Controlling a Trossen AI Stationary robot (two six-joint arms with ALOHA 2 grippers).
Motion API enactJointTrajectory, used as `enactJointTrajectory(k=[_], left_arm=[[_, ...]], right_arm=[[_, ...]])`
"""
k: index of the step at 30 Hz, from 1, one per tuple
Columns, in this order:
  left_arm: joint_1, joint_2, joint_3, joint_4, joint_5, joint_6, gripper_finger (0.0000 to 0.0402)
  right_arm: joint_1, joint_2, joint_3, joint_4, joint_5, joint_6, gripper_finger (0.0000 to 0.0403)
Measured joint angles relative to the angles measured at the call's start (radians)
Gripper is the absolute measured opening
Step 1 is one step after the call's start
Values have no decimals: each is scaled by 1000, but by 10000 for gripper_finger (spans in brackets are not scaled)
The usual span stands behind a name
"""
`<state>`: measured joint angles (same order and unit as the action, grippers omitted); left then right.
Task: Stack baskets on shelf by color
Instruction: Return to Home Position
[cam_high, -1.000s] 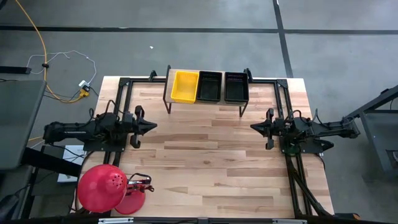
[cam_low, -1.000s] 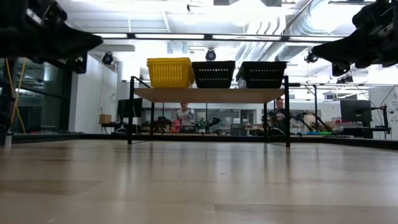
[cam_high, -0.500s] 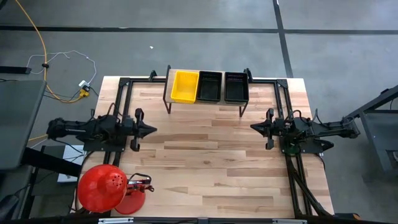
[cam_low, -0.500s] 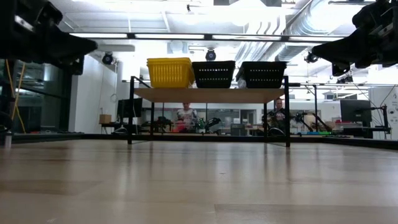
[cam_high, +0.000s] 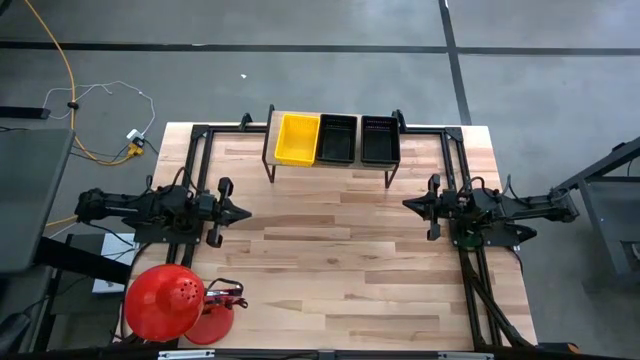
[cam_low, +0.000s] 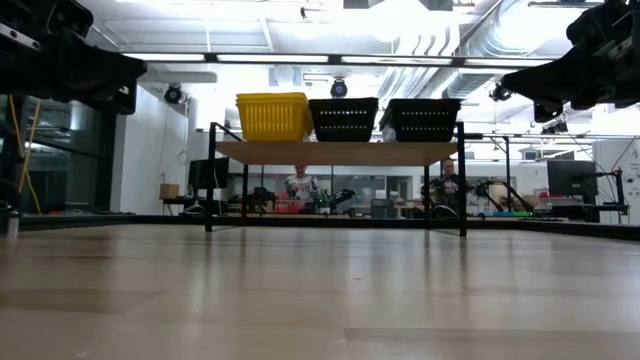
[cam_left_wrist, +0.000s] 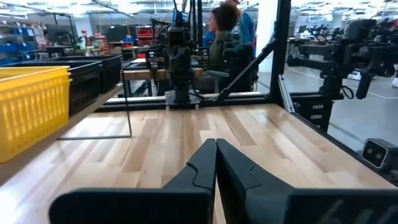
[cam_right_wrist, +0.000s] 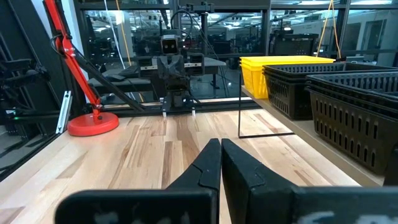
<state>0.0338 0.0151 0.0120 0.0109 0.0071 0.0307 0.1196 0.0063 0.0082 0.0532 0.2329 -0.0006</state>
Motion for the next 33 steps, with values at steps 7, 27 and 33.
enactJointTrajectory(k=[7, 27, 33], left_arm=[[0, 0, 0, 0, -20, 0, 0], [0, 0, 0, 0, -22, -1, 0], [0, 0, 0, 1, -22, -1, 0]], right_arm=[[0, 0, 0, 0, 0, 0, 0], [0, 0, 0, 0, 0, 0, 0], [0, 0, 0, 0, 0, 0, 0]])
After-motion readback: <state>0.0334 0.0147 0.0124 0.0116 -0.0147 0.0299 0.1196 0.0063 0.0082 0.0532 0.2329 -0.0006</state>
